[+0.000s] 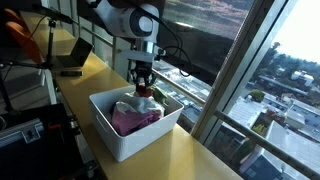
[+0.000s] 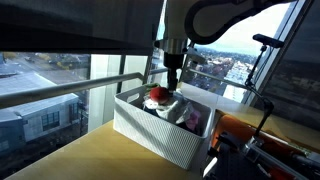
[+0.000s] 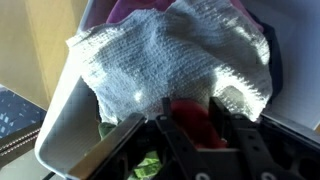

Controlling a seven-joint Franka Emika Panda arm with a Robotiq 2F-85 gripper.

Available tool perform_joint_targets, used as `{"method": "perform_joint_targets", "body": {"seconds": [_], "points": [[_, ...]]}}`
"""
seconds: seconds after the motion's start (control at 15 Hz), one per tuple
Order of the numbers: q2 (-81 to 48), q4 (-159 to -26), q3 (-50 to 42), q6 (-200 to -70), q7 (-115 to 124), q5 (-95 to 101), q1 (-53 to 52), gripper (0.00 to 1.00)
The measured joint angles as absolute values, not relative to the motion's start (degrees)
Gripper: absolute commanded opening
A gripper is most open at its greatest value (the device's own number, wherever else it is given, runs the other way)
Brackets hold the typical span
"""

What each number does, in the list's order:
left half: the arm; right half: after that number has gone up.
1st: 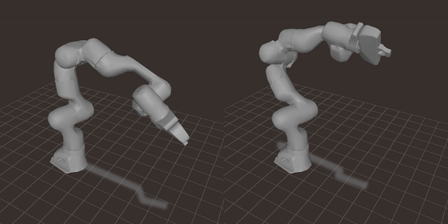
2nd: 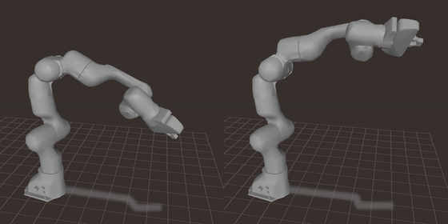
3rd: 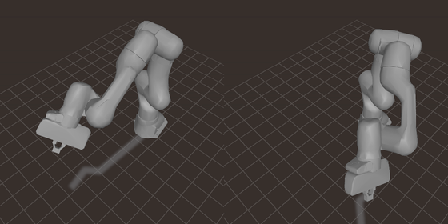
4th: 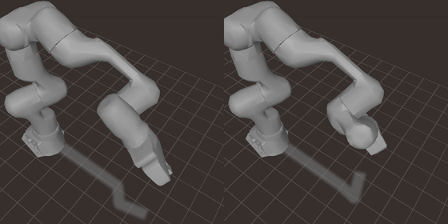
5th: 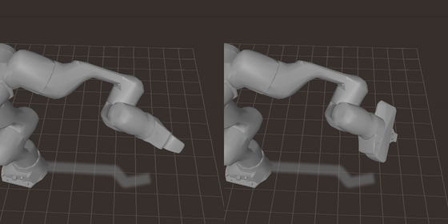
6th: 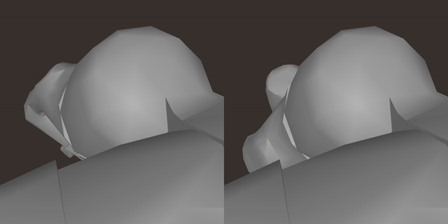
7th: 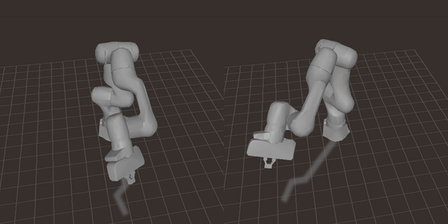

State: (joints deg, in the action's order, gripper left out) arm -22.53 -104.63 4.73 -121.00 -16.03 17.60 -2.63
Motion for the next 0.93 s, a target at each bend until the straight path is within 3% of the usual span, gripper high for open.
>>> {"method": "perform_joint_targets", "body": {"seconds": [0.2,0.27,0.93], "points": [[-21.1,-106.8,4.7,-121.7,-15.7,16.5,-2.6,0.97],[-20.4,-107.6,4.7,-121.9,-15.6,16.2,-2.6,1.00],[-8.8,-118.8,5.0,-127.6,-13.2,14.7,-2.8,1.00]]}}
